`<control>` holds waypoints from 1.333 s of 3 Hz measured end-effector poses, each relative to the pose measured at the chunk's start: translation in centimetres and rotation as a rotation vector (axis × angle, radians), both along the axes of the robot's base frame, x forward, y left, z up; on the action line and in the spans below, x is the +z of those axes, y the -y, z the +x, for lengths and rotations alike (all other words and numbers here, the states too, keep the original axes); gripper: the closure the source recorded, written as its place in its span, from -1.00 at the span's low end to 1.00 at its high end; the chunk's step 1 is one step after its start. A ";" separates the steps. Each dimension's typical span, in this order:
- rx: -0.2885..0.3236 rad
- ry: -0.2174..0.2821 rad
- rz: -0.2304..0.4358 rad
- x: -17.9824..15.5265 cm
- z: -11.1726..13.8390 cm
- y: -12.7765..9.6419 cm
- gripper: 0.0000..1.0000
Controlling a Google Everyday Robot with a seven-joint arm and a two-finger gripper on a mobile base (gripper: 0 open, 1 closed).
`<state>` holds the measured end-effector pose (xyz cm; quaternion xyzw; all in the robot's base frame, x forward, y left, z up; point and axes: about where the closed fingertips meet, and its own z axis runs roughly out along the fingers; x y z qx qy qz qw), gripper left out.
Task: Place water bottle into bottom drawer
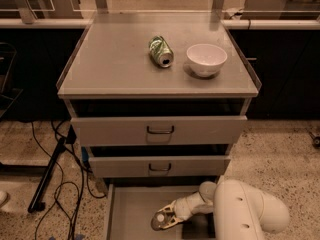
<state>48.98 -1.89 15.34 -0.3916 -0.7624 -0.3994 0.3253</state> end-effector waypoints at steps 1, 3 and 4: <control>0.001 -0.031 -0.006 -0.5 -0.1 0.2 1.00; 0.024 -0.092 -0.009 -1.5 -0.1 0.3 1.00; 0.029 -0.102 -0.013 -1.6 0.0 0.4 0.94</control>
Offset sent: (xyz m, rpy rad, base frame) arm 0.0015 -0.0063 -0.0123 -0.0044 0.0837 0.0207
